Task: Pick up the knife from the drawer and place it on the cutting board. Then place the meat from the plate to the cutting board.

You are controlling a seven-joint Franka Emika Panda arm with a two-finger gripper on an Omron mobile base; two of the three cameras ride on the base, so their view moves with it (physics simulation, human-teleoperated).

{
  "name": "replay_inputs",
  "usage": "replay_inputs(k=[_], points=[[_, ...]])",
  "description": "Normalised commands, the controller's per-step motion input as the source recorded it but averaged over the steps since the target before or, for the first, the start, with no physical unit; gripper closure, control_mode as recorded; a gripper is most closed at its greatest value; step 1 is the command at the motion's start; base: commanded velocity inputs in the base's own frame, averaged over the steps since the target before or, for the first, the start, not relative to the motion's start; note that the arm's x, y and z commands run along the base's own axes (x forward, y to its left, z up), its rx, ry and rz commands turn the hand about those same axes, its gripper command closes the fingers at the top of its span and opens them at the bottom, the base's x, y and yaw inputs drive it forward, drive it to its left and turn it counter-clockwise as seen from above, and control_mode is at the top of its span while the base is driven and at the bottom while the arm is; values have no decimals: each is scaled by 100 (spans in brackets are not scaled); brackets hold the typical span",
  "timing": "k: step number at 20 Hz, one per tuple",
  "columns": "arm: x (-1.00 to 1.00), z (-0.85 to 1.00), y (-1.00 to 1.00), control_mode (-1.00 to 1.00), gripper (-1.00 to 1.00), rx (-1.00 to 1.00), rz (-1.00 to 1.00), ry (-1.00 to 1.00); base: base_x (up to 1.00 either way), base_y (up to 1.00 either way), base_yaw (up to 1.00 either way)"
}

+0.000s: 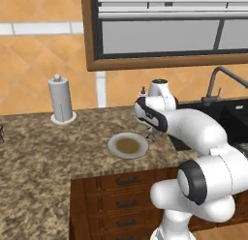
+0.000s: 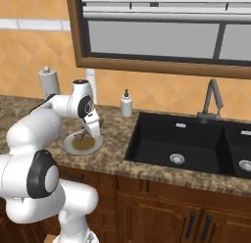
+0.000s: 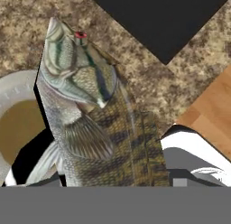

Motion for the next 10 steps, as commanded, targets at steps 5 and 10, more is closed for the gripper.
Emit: replay_inputs(k=[5, 10], points=[[0, 0, 0, 100, 100, 0, 0, 0, -47, -100, -18], [0, 0, 0, 100, 100, 0, 0, 0, -54, -100, -18]])
